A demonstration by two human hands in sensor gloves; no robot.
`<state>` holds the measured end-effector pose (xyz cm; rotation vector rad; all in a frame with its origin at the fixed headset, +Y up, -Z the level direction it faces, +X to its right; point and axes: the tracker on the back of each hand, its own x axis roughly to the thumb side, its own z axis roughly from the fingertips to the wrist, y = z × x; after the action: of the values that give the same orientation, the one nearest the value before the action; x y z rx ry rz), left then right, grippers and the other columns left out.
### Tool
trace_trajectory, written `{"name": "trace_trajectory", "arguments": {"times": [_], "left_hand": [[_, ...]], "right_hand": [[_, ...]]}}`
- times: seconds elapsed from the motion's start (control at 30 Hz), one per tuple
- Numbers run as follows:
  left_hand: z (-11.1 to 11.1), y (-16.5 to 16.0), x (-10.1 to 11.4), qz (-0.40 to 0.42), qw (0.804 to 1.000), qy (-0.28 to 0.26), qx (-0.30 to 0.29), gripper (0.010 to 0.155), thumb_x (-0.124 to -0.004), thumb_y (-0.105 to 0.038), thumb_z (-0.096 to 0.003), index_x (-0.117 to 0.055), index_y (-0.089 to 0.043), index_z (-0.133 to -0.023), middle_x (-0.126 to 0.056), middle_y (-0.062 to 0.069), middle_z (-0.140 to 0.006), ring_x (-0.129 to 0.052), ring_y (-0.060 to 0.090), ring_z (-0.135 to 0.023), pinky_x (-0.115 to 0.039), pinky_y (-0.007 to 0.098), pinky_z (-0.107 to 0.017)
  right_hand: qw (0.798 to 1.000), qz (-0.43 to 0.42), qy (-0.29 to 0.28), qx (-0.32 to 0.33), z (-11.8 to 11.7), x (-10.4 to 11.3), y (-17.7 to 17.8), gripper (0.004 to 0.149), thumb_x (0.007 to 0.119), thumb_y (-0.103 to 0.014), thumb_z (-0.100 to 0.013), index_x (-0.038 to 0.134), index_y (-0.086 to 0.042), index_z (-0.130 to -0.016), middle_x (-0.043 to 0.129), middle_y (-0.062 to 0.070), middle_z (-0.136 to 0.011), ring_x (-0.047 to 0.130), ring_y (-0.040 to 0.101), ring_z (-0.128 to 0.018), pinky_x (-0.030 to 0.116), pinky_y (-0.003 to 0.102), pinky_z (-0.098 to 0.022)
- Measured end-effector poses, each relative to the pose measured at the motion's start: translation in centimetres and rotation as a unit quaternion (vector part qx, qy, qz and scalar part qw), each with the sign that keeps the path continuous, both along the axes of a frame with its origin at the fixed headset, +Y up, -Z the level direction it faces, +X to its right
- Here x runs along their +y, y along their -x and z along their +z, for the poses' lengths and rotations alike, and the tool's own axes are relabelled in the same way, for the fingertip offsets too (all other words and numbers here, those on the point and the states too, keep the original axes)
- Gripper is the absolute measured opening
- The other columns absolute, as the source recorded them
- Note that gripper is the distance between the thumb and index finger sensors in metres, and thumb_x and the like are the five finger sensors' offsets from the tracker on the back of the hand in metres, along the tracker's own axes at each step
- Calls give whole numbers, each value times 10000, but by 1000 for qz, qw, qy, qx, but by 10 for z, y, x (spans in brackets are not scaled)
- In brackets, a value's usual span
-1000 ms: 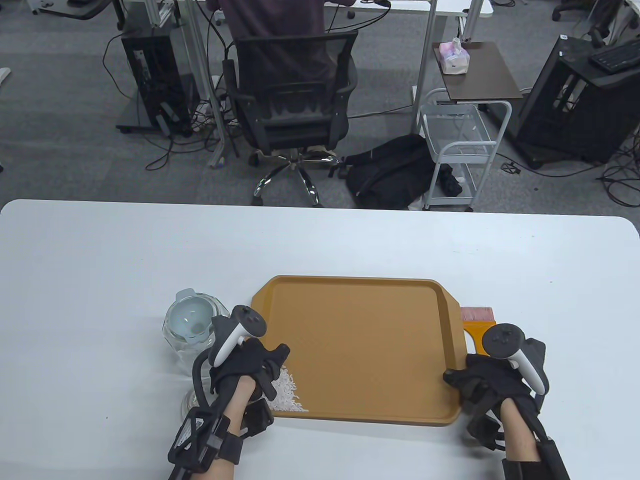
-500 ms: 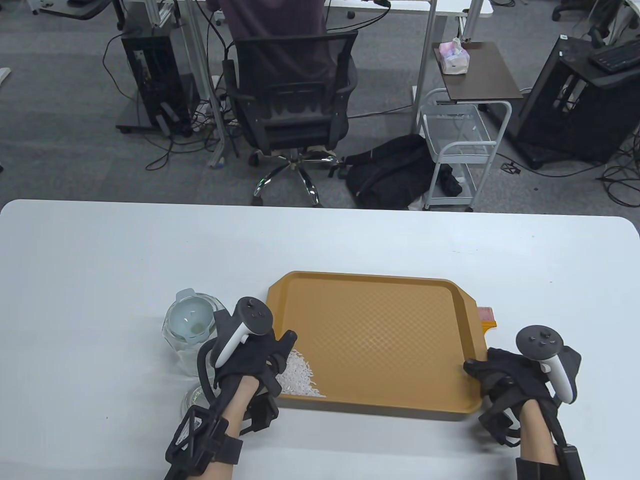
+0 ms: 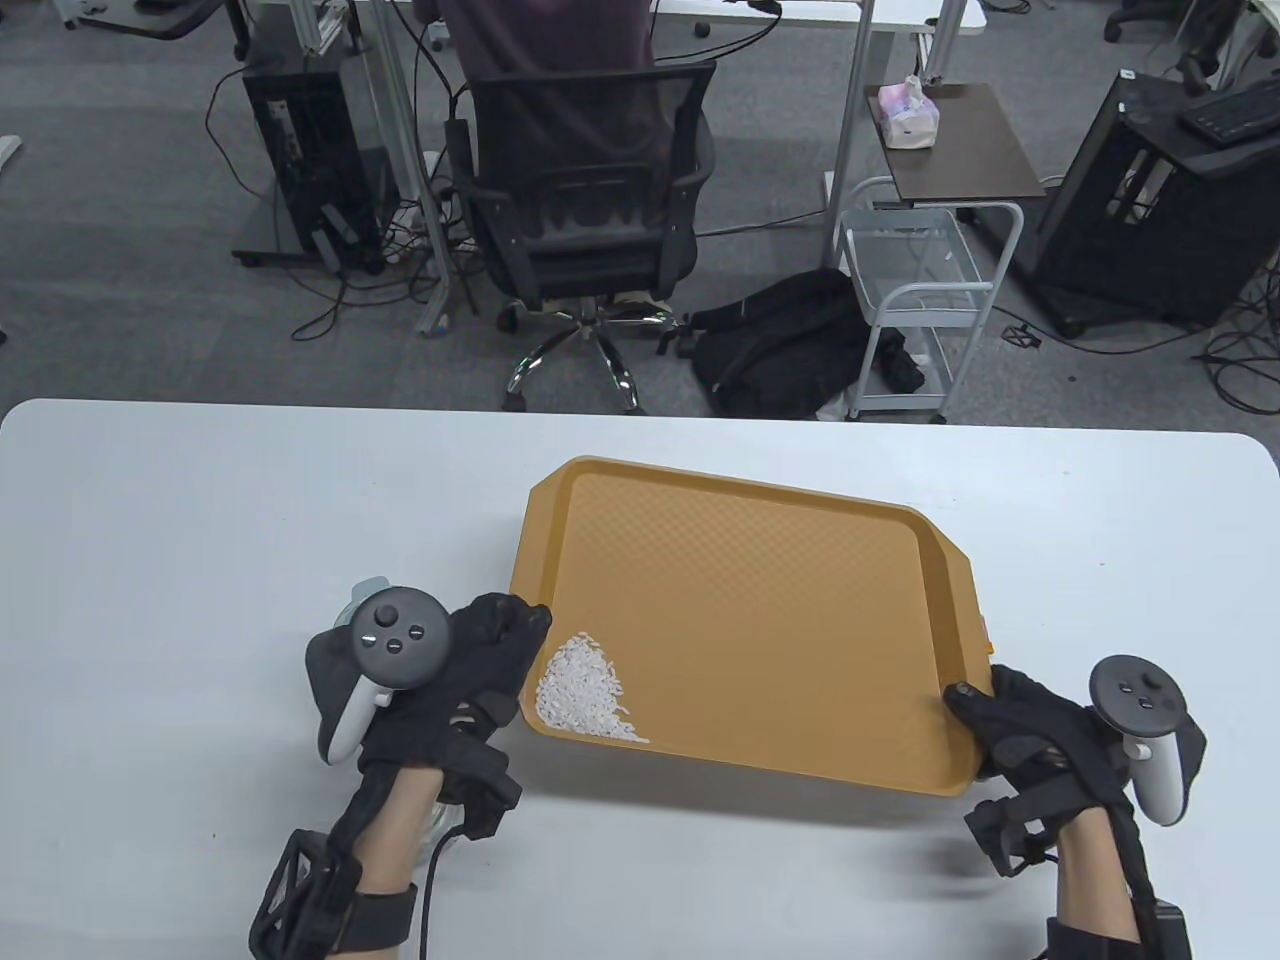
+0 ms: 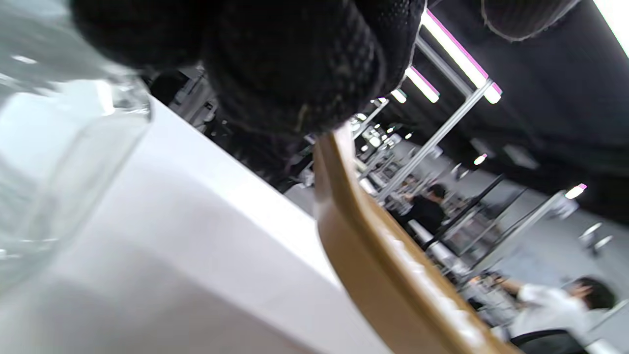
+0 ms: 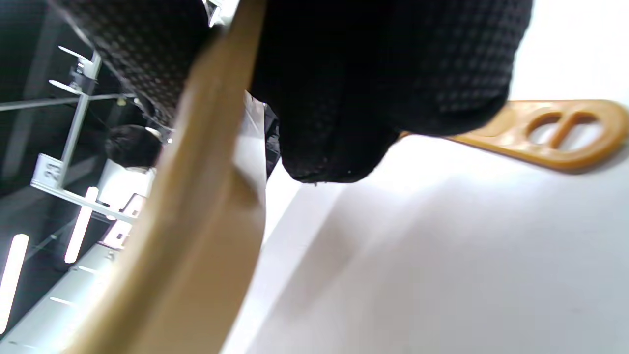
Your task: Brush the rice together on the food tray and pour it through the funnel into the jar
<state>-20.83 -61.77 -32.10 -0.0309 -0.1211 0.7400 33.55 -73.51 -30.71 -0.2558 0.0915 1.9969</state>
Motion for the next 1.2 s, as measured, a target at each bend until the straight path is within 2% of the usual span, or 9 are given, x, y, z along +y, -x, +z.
{"name": "trace_trajectory", "arguments": {"times": [0.07,0.17,0.27,0.4,0.6,0.73,0.83,0.97,1.2], "left_hand": [[1,5,9,-17,1000,-10,-4,645,-595,-663,-519,-699,-196,-951,-748,266,-955,-994,163,-318,-841,400,-309],[1,16,21,-23,999,-38,3,669,-615,-695,-480,-738,-221,-935,-822,268,-916,-990,134,-266,-851,383,-254],[-1,36,32,-3,997,-66,25,710,-606,-761,-465,-748,-240,-927,-871,206,-903,-974,145,-338,-839,394,-303],[-12,63,34,65,995,-63,35,724,-607,-783,-462,-735,-241,-925,-847,184,-946,-941,236,-589,-775,485,-498],[-32,96,18,138,990,-33,18,722,-613,-752,-479,-660,-237,-983,-676,169,-1101,-767,319,-921,-514,649,-726],[-40,112,5,160,987,-14,18,726,-617,-732,-486,-619,-230,-1010,-576,158,-1157,-666,344,-1014,-414,690,-746],[-45,126,-3,164,986,-5,28,726,-622,-730,-479,-668,-215,-988,-629,199,-1132,-743,397,-985,-466,668,-746],[-48,141,-16,216,976,2,36,709,-626,-718,-485,-661,-224,-991,-631,179,-1137,-721,388,-1006,-409,706,-740],[-55,155,-40,289,956,55,15,718,-619,-712,-498,-581,-237,-1036,-495,132,-1197,-343,384,-1152,-176,713,-720]], "right_hand": [[1000,-9,-21,-3,1,8,4,553,857,-415,-432,782,-23,-813,868,169,-698,1040,202,-383,921,315,-238],[997,-44,-61,-4,3,26,13,559,850,-410,-437,770,-10,-820,862,172,-703,1047,210,-379,929,311,-230],[993,-59,-102,-1,5,50,25,574,845,-418,-441,762,-4,-830,860,172,-712,1053,212,-344,932,272,-164],[986,-75,-149,3,4,85,49,593,841,-412,-447,738,18,-843,841,195,-728,1055,228,-315,936,247,-131],[980,-67,-185,26,-3,133,89,611,806,-379,-467,672,49,-882,769,240,-780,1023,276,-377,932,260,-183],[978,-52,-199,35,-13,154,113,618,796,-361,-471,651,69,-892,739,264,-790,1008,292,-407,937,275,-205],[976,-30,-213,38,-21,169,130,616,802,-349,-469,658,74,-893,739,272,-789,1007,303,-416,944,289,-215],[975,-19,-217,51,-31,187,145,619,804,-346,-469,665,85,-892,742,281,-782,1012,304,-417,954,293,-216],[971,19,-230,61,-40,210,171,615,806,-340,-468,669,80,-896,742,279,-788,1014,311,-429,962,305,-223]]}}
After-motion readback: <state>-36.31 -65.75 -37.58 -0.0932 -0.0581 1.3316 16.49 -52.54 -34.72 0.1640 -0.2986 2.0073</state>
